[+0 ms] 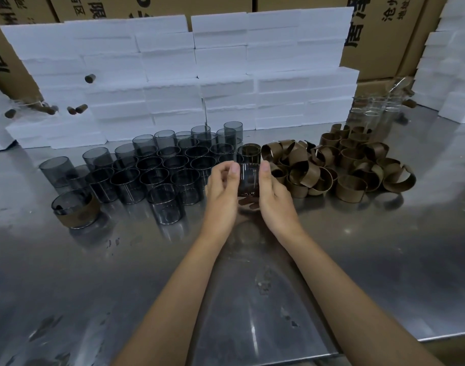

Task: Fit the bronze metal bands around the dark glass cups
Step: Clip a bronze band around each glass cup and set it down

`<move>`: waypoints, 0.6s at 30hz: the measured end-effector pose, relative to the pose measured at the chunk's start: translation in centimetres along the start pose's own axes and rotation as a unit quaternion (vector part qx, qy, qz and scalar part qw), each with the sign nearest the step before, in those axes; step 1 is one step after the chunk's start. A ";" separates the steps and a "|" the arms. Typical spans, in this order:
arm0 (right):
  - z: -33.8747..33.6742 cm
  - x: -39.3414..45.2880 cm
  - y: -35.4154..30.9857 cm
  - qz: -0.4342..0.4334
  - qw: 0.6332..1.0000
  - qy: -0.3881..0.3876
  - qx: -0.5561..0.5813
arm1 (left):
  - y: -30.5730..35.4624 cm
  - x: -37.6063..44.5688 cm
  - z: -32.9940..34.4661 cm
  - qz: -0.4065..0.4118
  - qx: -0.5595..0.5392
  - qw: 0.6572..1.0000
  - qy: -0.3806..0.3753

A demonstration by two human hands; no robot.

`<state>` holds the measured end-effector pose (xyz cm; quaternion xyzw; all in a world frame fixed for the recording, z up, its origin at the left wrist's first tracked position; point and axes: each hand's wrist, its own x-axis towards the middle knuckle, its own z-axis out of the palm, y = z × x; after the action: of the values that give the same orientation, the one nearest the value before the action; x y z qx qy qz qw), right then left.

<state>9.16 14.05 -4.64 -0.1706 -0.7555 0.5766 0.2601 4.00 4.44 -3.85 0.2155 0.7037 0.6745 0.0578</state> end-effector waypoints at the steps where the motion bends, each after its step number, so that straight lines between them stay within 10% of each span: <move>1: 0.0 0.0 0.1 -0.006 1.000 0.002 0.002 | 0.0 0.0 -0.1 0.009 0.000 1.000 0.008; 18: 0.3 0.0 -0.1 0.011 0.991 -0.107 0.075 | 1.5 -0.1 -0.6 -0.113 -0.172 0.978 -0.034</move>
<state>8.99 13.84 -4.64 -0.0969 -0.7317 0.6493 0.1835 4.24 3.85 -2.38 0.1436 0.5949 0.7668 0.1937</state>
